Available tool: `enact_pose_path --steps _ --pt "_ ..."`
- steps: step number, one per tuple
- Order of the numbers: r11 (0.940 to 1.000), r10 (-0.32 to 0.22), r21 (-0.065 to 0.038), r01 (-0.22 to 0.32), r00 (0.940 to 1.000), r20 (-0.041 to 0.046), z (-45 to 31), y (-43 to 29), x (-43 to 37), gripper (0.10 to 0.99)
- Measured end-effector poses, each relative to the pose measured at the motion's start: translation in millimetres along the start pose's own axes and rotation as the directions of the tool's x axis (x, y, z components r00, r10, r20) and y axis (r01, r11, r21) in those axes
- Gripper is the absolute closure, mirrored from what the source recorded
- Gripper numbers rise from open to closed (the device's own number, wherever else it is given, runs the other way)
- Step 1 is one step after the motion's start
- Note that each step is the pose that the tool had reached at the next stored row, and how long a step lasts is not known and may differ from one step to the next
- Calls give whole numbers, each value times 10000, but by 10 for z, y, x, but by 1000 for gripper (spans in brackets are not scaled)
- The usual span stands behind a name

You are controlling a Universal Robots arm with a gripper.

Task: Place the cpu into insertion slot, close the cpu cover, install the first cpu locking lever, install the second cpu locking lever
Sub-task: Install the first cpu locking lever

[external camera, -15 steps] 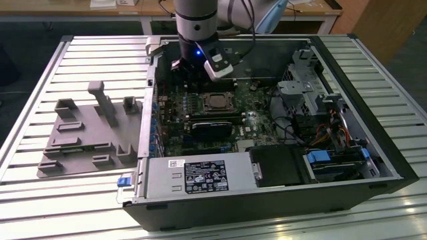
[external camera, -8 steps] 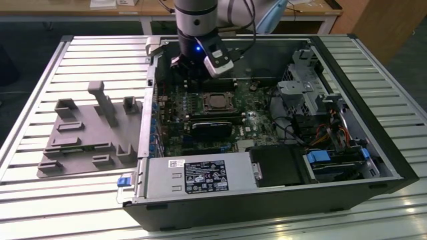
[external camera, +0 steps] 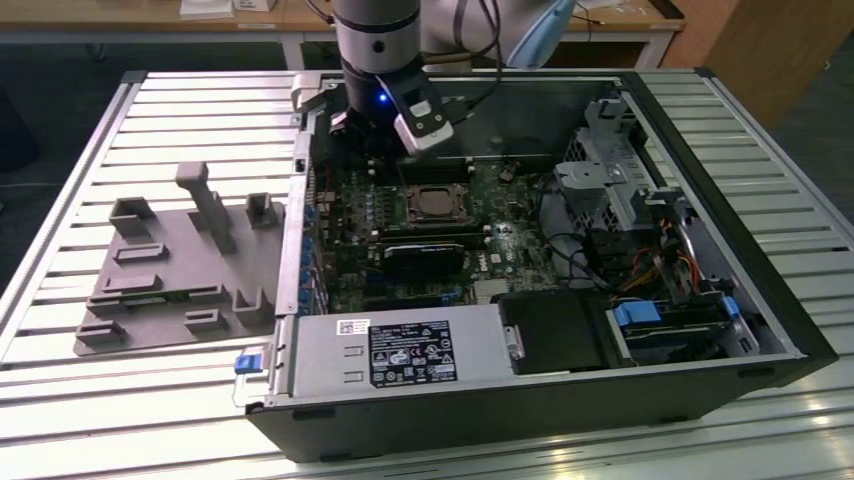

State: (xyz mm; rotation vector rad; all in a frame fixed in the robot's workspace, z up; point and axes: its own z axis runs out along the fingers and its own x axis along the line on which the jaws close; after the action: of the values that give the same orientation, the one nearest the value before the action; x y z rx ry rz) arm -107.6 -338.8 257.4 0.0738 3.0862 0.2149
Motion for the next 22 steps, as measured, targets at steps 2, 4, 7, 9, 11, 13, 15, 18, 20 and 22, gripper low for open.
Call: enact_pose_path --steps 2,4,7,9,11,13,15,18,20,22 --pt "9997 12 -248 -12 10000 -9 3 -1 19 984" --pt "9989 21 -464 -22 10000 -15 7 -3 39 984" --pt "9970 37 -776 -39 10000 -28 18 -6 57 984" --pt "9953 47 -967 -50 10000 -36 29 -7 66 984" --pt "9942 51 -1074 -55 10000 -40 40 -10 76 984" --pt "9932 55 -1159 -60 10000 -43 54 -11 80 984" --pt "9928 57 -1198 -62 10000 -46 64 -6 80 984" --pt "9925 57 -1222 -62 10000 -47 81 11 82 984" --pt "9923 58 -1238 -63 10000 -48 90 24 83 984" --pt "9922 58 -1248 -64 10000 -49 99 38 84 984"
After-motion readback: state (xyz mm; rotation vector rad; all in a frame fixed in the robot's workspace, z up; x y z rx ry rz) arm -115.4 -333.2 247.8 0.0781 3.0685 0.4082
